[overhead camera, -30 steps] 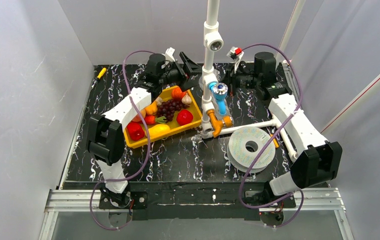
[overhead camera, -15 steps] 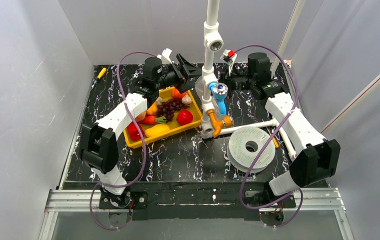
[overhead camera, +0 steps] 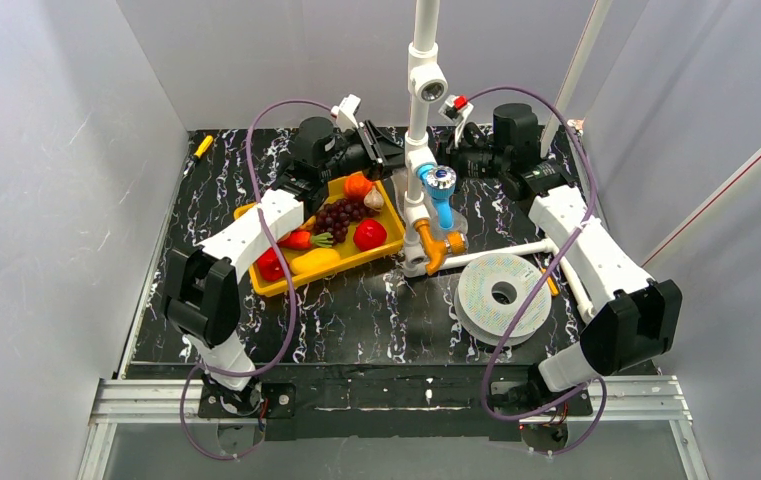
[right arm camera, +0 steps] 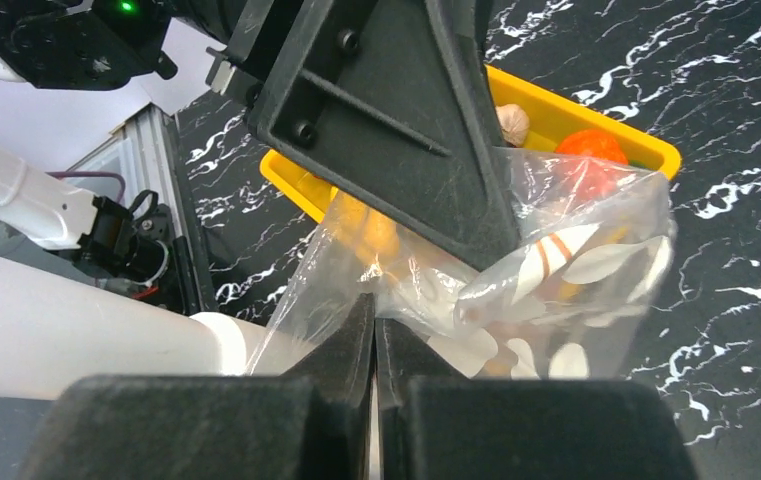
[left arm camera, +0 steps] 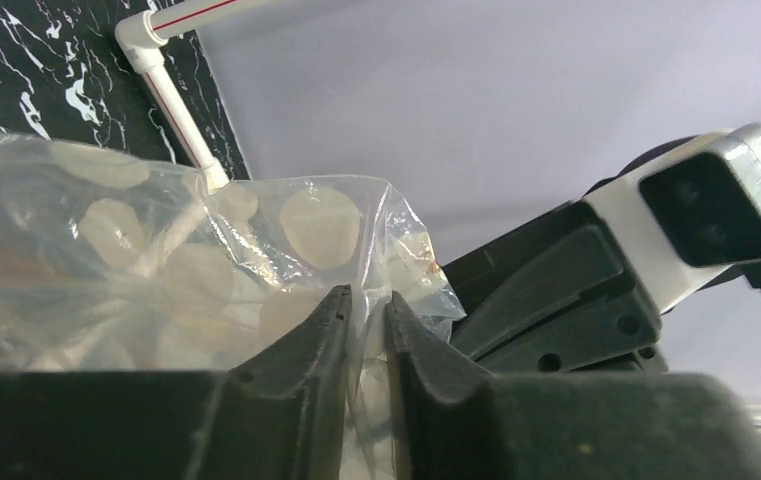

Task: Place the food in the zip-top bag and seal the zipper
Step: Open the zipper of the food storage bag at the center of the board.

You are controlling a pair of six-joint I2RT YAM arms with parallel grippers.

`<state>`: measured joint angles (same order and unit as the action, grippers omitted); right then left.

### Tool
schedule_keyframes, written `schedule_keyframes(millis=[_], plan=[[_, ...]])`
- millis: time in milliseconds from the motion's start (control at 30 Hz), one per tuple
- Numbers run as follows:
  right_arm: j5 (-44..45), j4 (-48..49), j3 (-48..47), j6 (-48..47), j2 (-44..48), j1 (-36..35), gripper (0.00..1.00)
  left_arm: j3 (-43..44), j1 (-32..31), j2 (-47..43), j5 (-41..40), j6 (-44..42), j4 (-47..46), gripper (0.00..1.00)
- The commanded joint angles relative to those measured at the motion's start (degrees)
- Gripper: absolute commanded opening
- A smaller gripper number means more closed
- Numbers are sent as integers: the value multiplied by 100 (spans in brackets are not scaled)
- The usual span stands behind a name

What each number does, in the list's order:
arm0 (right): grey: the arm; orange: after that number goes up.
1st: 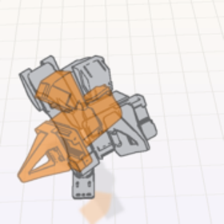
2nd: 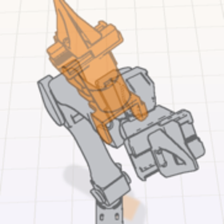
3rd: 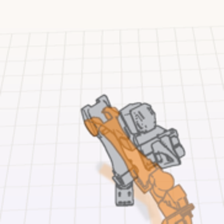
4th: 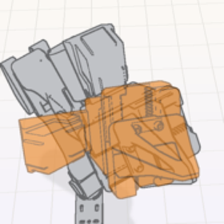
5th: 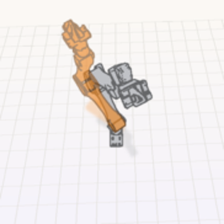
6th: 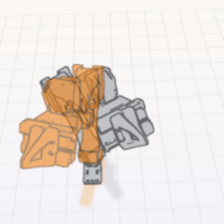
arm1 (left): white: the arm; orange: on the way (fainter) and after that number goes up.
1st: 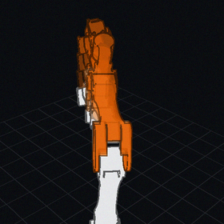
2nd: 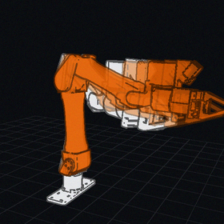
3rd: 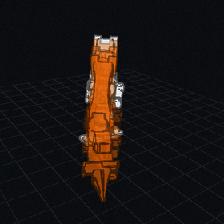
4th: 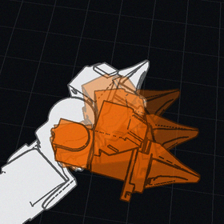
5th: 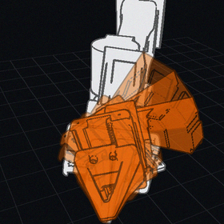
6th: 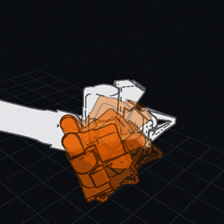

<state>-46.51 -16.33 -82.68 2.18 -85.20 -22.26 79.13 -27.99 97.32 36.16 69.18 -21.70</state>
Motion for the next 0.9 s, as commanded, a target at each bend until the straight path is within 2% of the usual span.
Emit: schedule_keyframes(millis=[0,67,100,167,233,333,433,533,633,767,867], plan=[[433,573,158,580,418,-63,9,223,-40,-259,93,-602,322,4],[814,518,326,856,540,-70,23,300,-40,-479,-187,-1132,889,0],[980,442,404,980,602,-70,26,304,-40,-600,-366,-1374,1097,0],[1816,193,594,1348,809,-73,48,267,-36,-937,-803,-1881,1468,0],[2573,-149,753,1775,1027,-47,65,303,-40,-1216,-1261,-2391,1925,0],[3204,-633,891,1932,1316,-32,82,284,-40,-1521,-1720,-2954,2391,0],[4464,-1385,930,2243,1554,-26,95,87,-45,-1881,-2223,-3350,2514,0],[5608,-2379,875,2533,1633,-5,98,-265,-42,-2341,-2777,-3793,2463,0],[6005,-3202,1138,2714,1786,-6,98,-525,-39,-2861,-3207,-4203,2639,0],[5602,-3260,2163,2822,2494,-6,98,-966,-40,-3523,-3368,-4712,2830,0],[4649,-3106,2792,2637,3155,-10,97,-1509,-45,-4138,-3055,-5012,2640,0]])
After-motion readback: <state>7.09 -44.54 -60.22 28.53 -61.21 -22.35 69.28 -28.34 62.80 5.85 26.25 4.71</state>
